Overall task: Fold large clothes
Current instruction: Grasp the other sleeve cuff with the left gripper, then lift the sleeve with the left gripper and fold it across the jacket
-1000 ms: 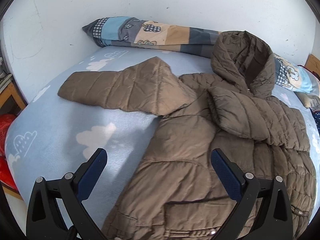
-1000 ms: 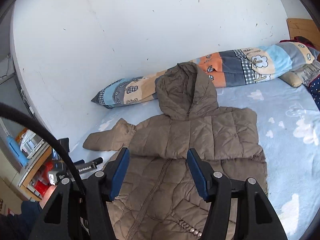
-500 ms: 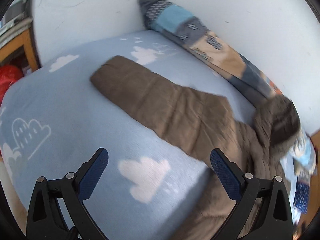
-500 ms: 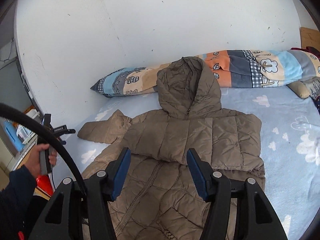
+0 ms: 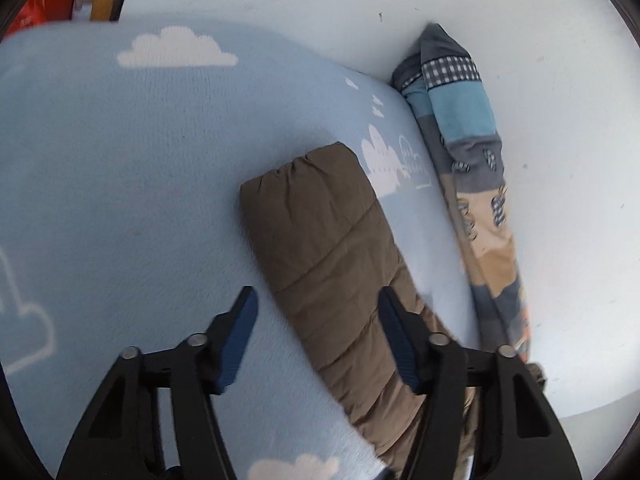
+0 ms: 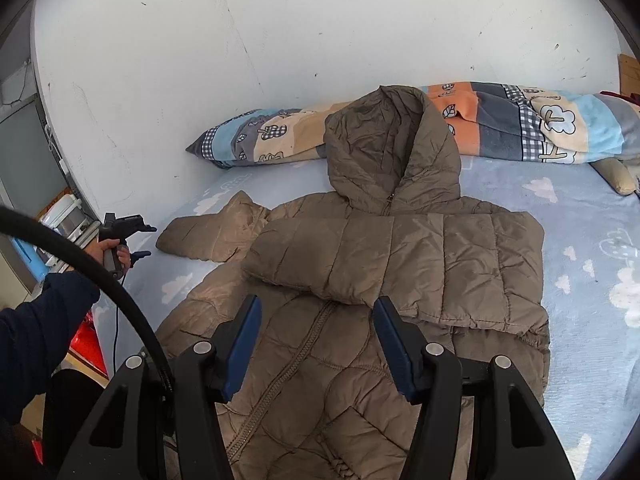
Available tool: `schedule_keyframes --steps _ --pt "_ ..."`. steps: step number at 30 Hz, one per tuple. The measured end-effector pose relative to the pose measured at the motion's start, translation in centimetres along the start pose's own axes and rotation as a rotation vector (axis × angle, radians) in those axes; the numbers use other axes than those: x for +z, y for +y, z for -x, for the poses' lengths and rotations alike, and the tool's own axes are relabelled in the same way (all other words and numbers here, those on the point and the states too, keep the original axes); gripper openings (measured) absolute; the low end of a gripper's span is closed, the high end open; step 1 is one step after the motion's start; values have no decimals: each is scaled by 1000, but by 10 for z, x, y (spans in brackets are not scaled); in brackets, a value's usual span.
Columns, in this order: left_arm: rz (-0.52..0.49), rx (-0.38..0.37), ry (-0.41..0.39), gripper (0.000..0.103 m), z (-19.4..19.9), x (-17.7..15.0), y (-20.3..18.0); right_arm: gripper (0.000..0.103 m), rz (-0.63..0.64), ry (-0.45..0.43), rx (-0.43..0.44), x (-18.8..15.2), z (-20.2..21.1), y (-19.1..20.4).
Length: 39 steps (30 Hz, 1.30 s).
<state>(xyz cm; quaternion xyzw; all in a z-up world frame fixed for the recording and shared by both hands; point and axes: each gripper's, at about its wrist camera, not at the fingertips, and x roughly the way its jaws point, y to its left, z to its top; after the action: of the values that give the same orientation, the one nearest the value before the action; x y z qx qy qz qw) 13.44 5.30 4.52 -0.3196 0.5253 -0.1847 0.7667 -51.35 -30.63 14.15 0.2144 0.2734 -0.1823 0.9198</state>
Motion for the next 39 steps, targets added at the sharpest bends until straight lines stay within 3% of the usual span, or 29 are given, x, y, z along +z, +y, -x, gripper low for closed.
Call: schedule_keyframes --steps 2,9,19,20,22,29,39 --pt "28 -35 -15 51 -8 7 7 64 -3 10 -6 -1 -5 -2" --pt "100 -34 -66 51 -25 19 26 64 -31 30 -15 -2 -16 -11" --pt "102 -52 -154 52 -48 24 24 64 -43 61 -36 -5 -30 -18" --pt "91 -43 -162 37 -48 24 21 64 -45 60 -37 -5 -30 -18" --pt "66 -44 -172 26 -44 24 17 64 -49 57 -41 -5 -30 -20" --pt "-38 -102 -217 20 -1 21 -23 64 -91 29 -56 -2 -22 -29" --pt "-233 -228 -252 19 87 -15 -125 64 -181 -86 -104 10 12 -52"
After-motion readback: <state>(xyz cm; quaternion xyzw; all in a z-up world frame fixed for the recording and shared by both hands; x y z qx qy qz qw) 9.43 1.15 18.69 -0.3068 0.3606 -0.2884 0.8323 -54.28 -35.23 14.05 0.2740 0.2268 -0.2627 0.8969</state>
